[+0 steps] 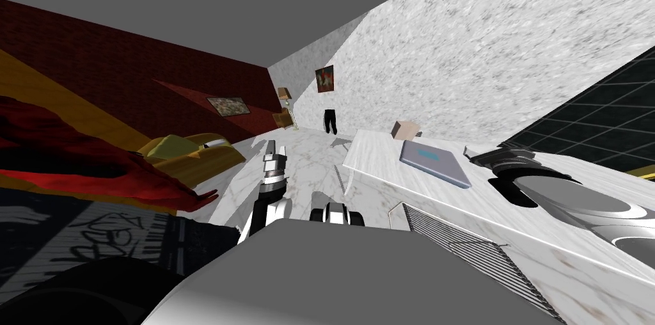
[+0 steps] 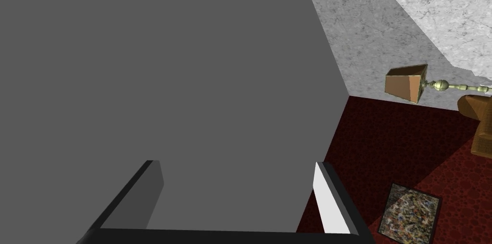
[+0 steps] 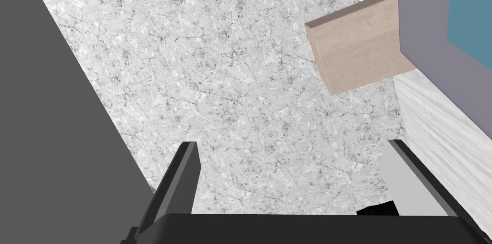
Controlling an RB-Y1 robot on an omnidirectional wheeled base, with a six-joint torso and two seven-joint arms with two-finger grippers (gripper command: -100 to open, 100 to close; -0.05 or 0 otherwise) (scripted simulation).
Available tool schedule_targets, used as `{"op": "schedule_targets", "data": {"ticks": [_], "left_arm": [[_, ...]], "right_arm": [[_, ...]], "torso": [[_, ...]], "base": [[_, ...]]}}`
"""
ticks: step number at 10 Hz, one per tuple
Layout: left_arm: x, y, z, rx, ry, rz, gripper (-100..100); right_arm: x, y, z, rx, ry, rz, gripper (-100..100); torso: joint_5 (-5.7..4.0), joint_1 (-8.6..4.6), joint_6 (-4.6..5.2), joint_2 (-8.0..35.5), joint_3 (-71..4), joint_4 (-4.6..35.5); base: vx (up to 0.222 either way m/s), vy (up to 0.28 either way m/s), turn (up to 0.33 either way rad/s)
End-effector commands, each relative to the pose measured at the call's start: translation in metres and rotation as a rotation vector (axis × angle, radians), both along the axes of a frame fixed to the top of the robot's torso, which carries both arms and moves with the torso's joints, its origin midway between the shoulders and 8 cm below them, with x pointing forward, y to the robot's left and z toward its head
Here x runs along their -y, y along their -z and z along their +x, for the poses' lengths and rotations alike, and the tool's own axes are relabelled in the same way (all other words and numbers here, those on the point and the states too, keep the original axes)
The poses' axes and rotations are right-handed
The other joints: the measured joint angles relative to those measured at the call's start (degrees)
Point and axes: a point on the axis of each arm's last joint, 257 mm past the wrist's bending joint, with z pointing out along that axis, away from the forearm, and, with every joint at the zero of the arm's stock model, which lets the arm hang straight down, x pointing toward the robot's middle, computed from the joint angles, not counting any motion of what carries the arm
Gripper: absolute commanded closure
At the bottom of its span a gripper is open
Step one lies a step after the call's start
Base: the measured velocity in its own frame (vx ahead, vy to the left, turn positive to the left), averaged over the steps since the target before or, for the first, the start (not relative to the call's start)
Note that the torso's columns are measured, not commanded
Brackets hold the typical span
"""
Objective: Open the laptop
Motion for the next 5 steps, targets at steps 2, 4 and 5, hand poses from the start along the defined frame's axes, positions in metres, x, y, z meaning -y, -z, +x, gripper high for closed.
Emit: {"op": "schedule_targets", "data": {"ticks": [2, 4, 5], "left_arm": [[0.0, 0.0, 0.0, 0.0, 0.0, 0.0, 0], [0.0, 0.0, 0.0, 0.0, 0.0, 0.0, 0], [0.0, 0.0, 0.0, 0.0, 0.0, 0.0, 0]], "right_arm": [[0.0, 0.0, 0.0, 0.0, 0.0, 0.0, 0], [0.0, 0.0, 0.0, 0.0, 0.0, 0.0, 0], [0.0, 0.0, 0.0, 0.0, 0.0, 0.0, 0]], "torso": [[0.03, 0.07, 0.01, -0.01, -0.01, 0.0], [0.06, 0.14, 0.0, -0.05, -0.04, -0.01], [0.06, 0.15, 0.0, -0.05, -0.04, -0.01]], "base": [[0.0, 0.0, 0.0], [0.0, 0.0, 0.0], [0.0, 0.0, 0.0]]}}
